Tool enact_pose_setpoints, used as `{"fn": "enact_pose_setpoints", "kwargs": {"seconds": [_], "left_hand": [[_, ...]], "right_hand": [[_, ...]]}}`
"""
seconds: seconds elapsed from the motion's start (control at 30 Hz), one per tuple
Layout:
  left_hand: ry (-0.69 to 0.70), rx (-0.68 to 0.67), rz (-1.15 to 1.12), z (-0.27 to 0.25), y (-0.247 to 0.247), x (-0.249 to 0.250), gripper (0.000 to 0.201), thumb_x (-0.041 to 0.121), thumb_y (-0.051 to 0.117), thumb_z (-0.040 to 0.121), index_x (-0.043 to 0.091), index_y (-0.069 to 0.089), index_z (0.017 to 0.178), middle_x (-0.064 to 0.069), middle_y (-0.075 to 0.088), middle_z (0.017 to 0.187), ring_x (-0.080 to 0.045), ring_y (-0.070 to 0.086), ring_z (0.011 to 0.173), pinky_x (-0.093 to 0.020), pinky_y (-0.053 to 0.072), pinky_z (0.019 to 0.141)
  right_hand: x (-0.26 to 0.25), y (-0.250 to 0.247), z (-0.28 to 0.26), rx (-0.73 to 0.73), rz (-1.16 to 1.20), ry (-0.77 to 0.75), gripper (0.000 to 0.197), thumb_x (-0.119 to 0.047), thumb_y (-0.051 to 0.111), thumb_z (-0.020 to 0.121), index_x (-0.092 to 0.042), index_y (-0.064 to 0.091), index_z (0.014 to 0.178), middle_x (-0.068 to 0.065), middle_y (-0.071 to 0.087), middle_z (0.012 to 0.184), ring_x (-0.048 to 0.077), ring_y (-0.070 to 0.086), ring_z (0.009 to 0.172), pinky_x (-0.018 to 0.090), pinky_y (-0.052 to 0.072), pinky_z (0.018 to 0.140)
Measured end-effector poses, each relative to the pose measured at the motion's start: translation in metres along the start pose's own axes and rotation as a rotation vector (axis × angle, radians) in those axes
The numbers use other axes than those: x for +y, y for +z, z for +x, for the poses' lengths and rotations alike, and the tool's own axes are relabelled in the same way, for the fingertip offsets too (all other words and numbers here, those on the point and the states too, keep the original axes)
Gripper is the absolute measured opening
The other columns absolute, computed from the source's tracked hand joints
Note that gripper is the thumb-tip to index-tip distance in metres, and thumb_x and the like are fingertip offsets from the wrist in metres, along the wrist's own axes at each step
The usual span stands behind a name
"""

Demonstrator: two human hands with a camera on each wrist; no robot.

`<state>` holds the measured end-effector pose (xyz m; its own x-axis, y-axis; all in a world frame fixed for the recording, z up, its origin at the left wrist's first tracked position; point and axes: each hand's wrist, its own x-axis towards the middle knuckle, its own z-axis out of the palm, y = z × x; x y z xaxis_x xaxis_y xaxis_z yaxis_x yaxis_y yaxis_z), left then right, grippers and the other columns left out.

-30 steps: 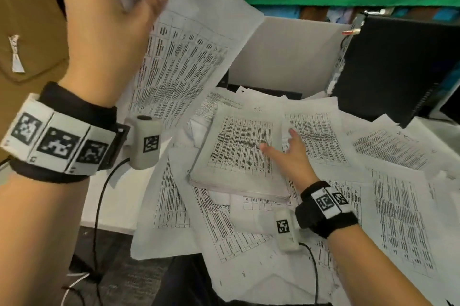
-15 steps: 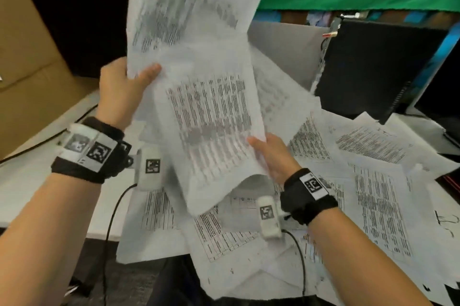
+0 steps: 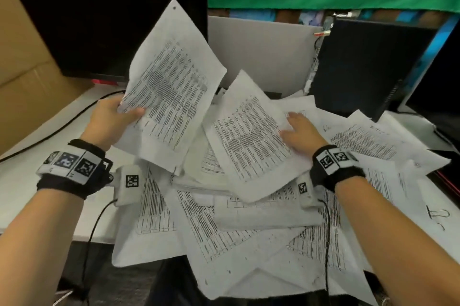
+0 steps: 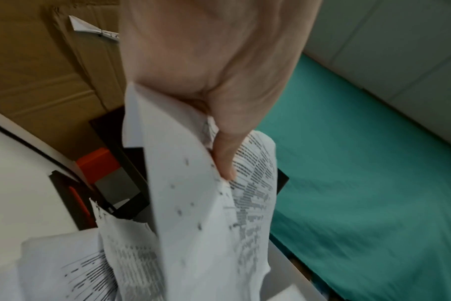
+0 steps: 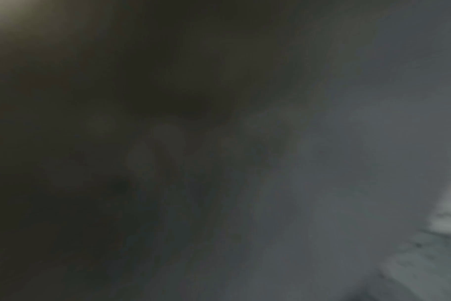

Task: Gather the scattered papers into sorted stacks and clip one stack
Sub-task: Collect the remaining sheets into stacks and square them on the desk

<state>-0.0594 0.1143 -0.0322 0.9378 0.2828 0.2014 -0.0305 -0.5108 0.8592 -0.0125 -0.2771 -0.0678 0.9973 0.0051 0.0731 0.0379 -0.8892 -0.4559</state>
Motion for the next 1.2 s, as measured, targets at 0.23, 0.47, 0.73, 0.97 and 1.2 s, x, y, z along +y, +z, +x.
{"fn": "enact_pose_setpoints", "kwargs": {"seconds": [0.23,0.47,0.73,0.97,1.2], "left_hand": [[-0.166,0.03,-0.241,-0.003,0.012,-0.003,0.034,0.042,0.045,0.098,0.012,0.061,0.099,-0.006,0.065,0.091,-0.014,0.059,0.071,-0.019,0.048,0.058],[-0.476,-0.089,-0.536,-0.01,0.057,-0.029,0.024,0.027,0.036,0.1,0.011,0.055,0.102,-0.012,0.06,0.092,-0.017,0.049,0.06,-0.019,0.041,0.039],[-0.514,-0.185,-0.564,-0.015,0.07,-0.02,0.028,0.023,0.047,0.097,0.007,0.053,0.12,-0.005,0.058,0.086,-0.016,0.058,0.068,-0.03,0.05,0.061],[-0.392,-0.33,-0.877,-0.02,0.079,0.016,0.047,0.055,0.036,0.095,0.02,0.06,0.114,0.004,0.076,0.083,-0.017,0.067,0.087,-0.032,0.053,0.076],[-0.392,-0.291,-0.96,-0.014,0.093,0.025,0.04,0.041,0.045,0.097,0.011,0.062,0.118,-0.016,0.065,0.117,-0.032,0.063,0.107,-0.038,0.052,0.084]], "right_hand": [[0.024,-0.001,0.008,-0.214,-0.04,0.167,0.036,-0.02,0.056,0.089,-0.007,0.062,0.123,0.01,0.061,0.118,0.03,0.058,0.111,0.031,0.044,0.089],[0.032,0.015,0.03,-0.206,-0.051,0.032,0.078,-0.037,0.06,0.07,-0.019,0.046,0.145,0.001,0.039,0.152,0.026,0.036,0.14,0.039,0.028,0.116],[0.004,0.022,0.052,-0.391,-0.211,0.064,0.05,-0.027,0.068,0.083,-0.002,0.058,0.126,0.013,0.054,0.133,0.032,0.049,0.127,0.032,0.039,0.094],[0.007,0.031,0.065,-0.385,-0.188,0.028,0.077,-0.026,0.066,0.086,-0.007,0.031,0.151,0.011,0.029,0.158,0.029,0.026,0.146,0.038,0.026,0.114],[0.008,0.023,0.067,-0.236,0.008,0.061,0.03,-0.029,0.064,0.077,0.001,0.065,0.082,0.008,0.059,0.081,0.026,0.058,0.081,0.027,0.041,0.063]]}}
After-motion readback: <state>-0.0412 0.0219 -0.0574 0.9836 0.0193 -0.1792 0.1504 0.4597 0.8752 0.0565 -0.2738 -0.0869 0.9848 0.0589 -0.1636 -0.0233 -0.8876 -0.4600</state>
